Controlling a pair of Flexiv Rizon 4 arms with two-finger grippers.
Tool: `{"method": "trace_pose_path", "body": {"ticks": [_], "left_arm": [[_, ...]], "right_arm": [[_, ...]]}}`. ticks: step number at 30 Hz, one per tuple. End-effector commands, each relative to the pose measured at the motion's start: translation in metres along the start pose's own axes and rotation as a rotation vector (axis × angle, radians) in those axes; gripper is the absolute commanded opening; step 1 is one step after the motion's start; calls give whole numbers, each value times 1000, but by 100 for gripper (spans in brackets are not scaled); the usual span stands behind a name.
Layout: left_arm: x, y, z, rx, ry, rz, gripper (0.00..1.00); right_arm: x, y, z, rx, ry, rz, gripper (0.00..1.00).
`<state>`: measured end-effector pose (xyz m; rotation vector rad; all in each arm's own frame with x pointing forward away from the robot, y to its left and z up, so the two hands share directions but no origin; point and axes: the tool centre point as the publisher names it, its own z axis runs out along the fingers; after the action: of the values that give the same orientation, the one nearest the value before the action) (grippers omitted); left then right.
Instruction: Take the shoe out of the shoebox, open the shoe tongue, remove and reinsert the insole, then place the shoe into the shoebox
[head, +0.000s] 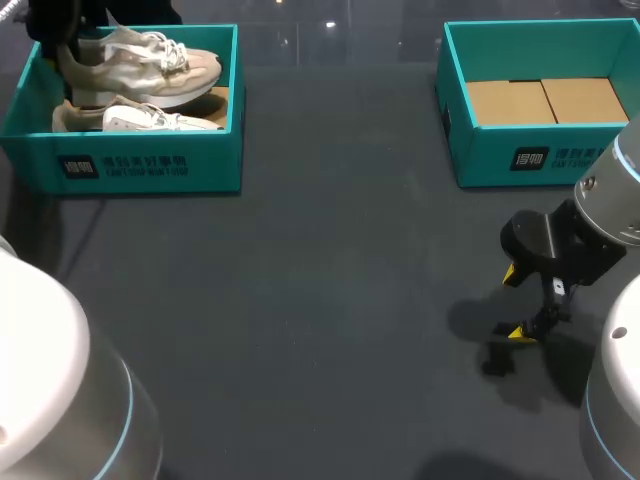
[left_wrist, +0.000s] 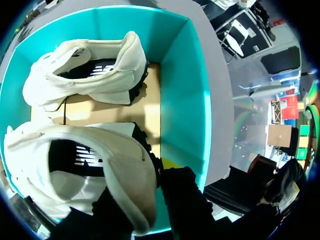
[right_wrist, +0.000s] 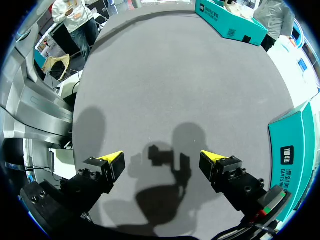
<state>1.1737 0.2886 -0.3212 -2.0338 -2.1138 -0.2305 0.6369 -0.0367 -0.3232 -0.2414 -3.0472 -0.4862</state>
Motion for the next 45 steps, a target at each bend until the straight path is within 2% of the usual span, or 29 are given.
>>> {"method": "trace_pose_path", "body": {"ticks": [1, 19, 35, 36, 40, 45], "left_arm": [[-3, 12, 7, 22, 6, -3, 0], [-15, 27, 27, 48, 10, 0, 0], [-26, 27, 39, 57, 6, 43, 0], [-26, 27, 40, 58, 7, 44, 2], [-27, 28, 42, 60, 11, 41, 34], [-27, 30, 44, 65, 9, 34, 40]], "right_arm": [[1, 0, 0, 0, -2, 0, 100], [1, 0, 0, 0, -2, 0, 100], [1, 0, 0, 0, -2, 0, 100], [1, 0, 0, 0, -2, 0, 100], [1, 0, 0, 0, -2, 0, 100], [1, 0, 0, 0, -2, 0, 100]]}}
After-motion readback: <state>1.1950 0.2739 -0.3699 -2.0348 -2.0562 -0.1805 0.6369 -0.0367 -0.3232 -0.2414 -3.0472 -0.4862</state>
